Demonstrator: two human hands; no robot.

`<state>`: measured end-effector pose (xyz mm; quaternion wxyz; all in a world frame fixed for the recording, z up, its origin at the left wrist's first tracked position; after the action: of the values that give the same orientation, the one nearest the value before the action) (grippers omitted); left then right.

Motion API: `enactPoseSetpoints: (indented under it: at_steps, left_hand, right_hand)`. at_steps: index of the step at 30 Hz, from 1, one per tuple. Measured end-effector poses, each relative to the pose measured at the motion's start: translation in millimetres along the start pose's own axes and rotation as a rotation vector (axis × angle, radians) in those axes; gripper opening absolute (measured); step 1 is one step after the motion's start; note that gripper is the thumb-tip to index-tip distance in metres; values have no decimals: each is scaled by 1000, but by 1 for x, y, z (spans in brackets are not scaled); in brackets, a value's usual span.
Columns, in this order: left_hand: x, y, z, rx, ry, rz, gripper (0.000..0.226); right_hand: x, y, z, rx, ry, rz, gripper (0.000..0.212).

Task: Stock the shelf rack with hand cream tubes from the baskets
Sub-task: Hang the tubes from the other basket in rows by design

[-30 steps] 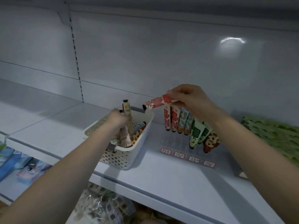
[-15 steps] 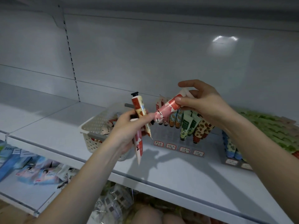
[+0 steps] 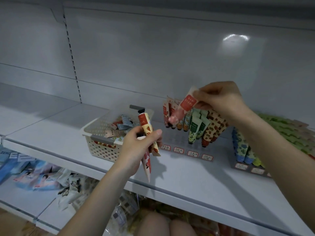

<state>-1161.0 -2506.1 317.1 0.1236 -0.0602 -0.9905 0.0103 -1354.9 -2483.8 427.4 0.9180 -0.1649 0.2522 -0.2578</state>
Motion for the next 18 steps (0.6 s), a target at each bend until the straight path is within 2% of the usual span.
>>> enactPoseSetpoints:
  at_steps: [3,6,9,18]
  left_hand:
    - [-7,0,17,23,-121,-60,28]
    - [-8,0,30,12,-199,-60,24]
    - [-8,0,36,-2,-189,-38,16]
    - [-12,-9,45,-16,-186,-32,23]
  right_hand:
    - [12,-19,-5,-72,162,-103,8]
    - [35,-32,-19,-112,367,-47,16]
    - [58,-38,-31,-166,457,-4,24]
    - [108,-61,-63,-202,758,104,34]
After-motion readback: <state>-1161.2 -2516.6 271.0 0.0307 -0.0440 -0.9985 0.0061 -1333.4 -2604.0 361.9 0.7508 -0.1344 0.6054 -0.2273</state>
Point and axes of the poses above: each hand's wrist, its own y-axis away from the middle knuckle, its own x-axis out of the palm, z = x × y, the point moved 1 cm from there along -y, towards the middle knuckle, and after that the axes turned 8 degrees about -z, right-handed, at the moved point
